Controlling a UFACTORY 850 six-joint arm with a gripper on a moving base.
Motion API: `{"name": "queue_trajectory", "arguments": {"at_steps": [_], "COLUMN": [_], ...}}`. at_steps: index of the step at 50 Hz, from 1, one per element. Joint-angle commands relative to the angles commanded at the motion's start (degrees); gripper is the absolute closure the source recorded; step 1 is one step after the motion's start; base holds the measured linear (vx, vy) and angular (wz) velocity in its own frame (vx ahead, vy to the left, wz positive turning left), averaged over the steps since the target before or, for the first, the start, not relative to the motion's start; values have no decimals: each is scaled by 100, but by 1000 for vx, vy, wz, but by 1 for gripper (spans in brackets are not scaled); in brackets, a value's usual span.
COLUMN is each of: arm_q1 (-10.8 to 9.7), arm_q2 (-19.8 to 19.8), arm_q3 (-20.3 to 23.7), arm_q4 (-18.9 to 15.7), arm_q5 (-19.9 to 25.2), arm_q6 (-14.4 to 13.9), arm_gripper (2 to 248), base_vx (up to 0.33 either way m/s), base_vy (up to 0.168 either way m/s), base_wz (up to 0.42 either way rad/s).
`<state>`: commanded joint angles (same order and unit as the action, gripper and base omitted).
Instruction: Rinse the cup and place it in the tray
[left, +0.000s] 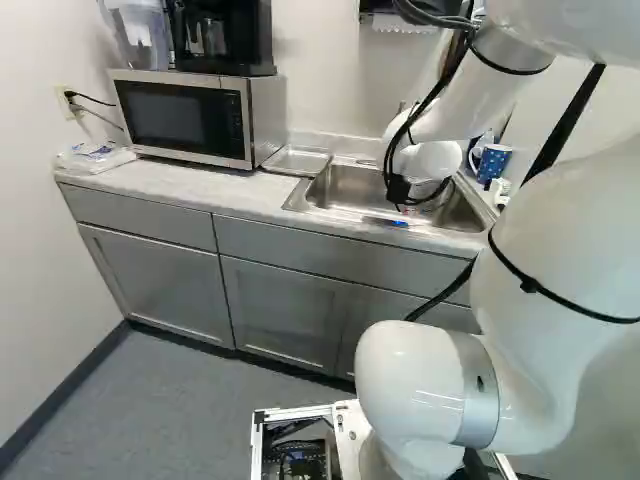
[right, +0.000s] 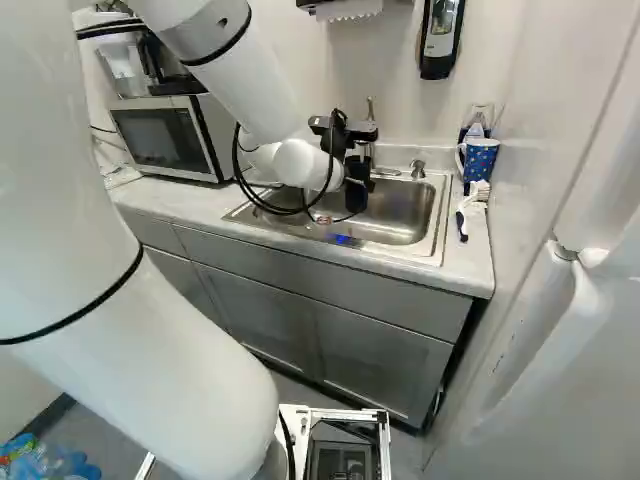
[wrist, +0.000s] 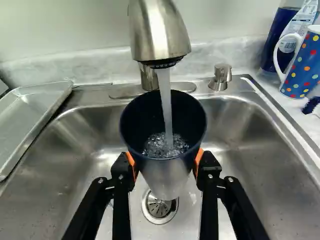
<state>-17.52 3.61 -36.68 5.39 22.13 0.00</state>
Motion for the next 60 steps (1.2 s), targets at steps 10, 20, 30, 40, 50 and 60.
{"name": "queue_trajectory", "arguments": {"at_steps": [10,20,30,40,50,60], "arm_q1": [0,0,0,0,0,0], "arm_q2": [0,0,0,0,0,0], "arm_q3": [0,0,0,0,0,0], "arm_q4": [0,0,0,0,0,0], "arm_q5": [0,0,0,0,0,0], "arm_q6": [0,0,0,0,0,0], "arm_gripper": [126,126,126,126,126,126], "base_vx": [0,0,0,0,0,0], "base_vy": [0,0,0,0,0,0], "base_wz": [0,0,0,0,0,0]}}
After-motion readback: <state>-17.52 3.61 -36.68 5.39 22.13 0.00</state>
